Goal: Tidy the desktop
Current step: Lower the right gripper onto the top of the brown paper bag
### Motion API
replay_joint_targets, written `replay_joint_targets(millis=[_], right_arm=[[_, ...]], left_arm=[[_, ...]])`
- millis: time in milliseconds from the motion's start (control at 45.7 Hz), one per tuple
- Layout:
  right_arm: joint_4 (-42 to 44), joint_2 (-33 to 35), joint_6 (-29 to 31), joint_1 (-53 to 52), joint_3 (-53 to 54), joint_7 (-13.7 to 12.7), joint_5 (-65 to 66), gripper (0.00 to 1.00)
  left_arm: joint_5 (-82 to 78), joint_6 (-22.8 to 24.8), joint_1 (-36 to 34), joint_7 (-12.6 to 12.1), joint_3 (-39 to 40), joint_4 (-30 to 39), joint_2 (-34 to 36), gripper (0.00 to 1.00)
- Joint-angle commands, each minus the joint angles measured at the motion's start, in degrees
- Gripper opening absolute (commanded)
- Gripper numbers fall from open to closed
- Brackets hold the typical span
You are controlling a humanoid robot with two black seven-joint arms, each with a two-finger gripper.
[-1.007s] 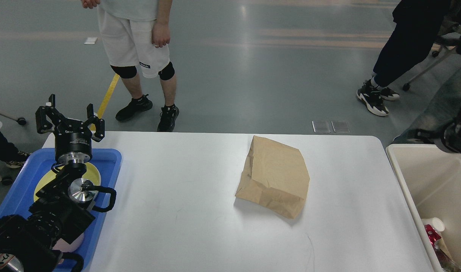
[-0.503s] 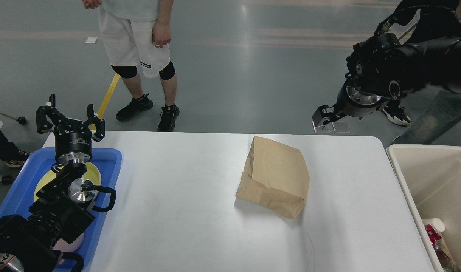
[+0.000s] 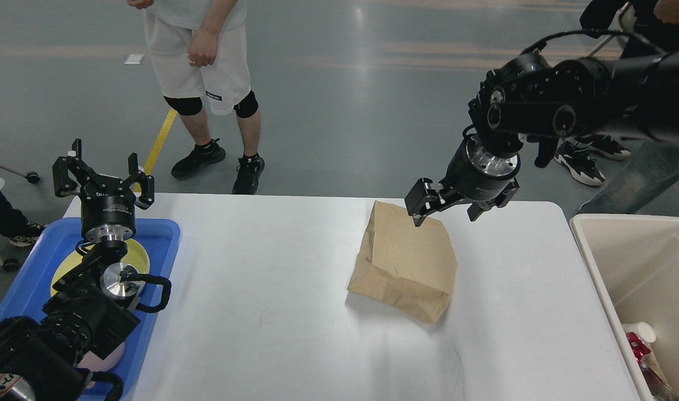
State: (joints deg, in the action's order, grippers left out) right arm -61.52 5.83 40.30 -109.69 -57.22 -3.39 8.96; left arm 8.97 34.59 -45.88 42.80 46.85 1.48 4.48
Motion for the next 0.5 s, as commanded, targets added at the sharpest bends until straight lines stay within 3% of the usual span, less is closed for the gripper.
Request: replay_joint_targets(millis=[0, 328, 481], right_arm=[[2.7, -4.4, -4.4, 3.6, 0.4, -0.1, -0.3, 1.00], [6.6, -9.0, -5.6, 10.0, 4.1, -0.2, -0.4, 1.00], [7.6, -11.4, -10.7, 13.1, 4.0, -0.3, -0.4, 1.00]], left_arm=[[0.0, 0.0, 0.0, 0.0, 0.0, 0.0, 0.0, 0.96], [0.0, 0.0, 0.0, 0.0, 0.0, 0.0, 0.0, 0.96], [0.0, 0.0, 0.0, 0.0, 0.0, 0.0, 0.0, 0.96]])
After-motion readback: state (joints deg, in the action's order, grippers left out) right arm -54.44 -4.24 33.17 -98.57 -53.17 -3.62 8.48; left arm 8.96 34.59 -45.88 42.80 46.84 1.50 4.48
